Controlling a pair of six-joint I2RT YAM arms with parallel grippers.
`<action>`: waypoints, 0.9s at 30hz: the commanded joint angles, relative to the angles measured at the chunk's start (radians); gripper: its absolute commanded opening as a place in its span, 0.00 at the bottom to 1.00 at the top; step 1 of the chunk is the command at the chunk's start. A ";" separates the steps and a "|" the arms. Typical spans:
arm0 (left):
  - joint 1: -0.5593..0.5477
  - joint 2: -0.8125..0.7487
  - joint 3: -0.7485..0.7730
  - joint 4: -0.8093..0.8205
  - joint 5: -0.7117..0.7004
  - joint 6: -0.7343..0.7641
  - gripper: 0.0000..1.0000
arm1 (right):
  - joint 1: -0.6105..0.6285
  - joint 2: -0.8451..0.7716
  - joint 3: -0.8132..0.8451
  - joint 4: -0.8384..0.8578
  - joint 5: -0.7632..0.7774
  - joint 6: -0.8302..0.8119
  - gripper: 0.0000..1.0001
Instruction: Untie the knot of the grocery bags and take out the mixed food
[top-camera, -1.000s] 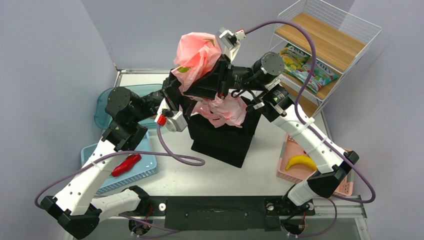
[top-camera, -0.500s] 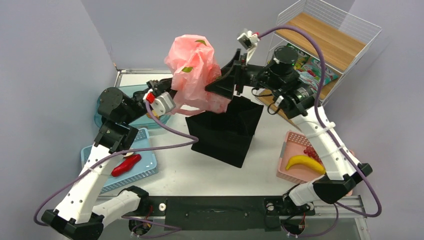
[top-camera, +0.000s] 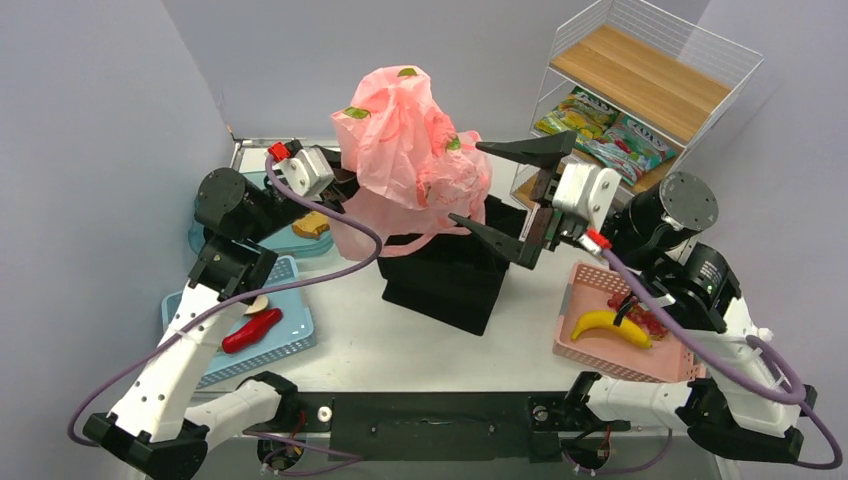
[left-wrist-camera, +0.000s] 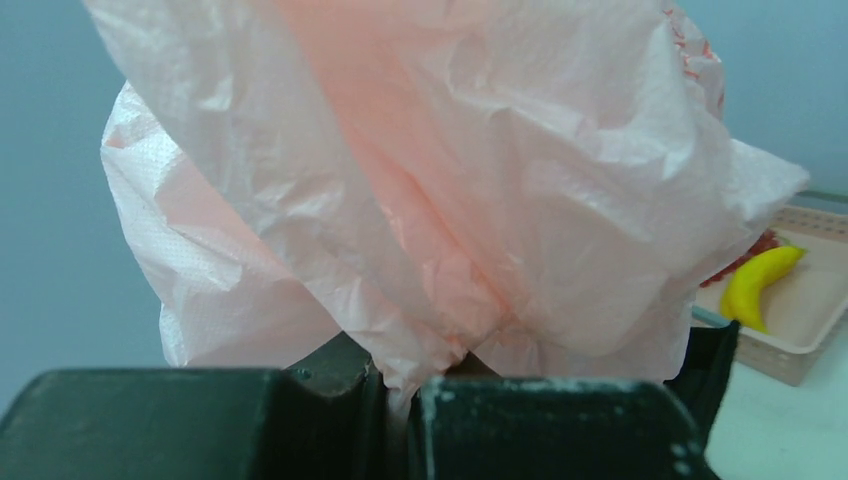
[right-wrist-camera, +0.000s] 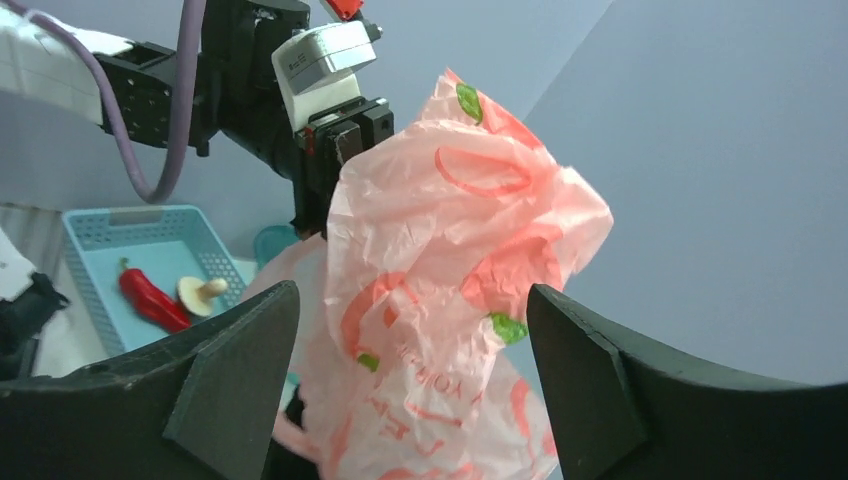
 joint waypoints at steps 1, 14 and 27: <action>-0.063 -0.004 0.066 0.021 0.068 -0.098 0.00 | 0.082 0.052 -0.036 -0.001 0.119 -0.246 0.81; -0.325 0.081 0.300 -0.134 0.291 -0.095 0.00 | 0.151 0.145 -0.120 -0.032 0.098 -0.443 0.82; -0.182 0.036 0.234 -0.070 0.242 -0.052 0.36 | 0.060 0.049 -0.225 0.197 0.100 -0.115 0.00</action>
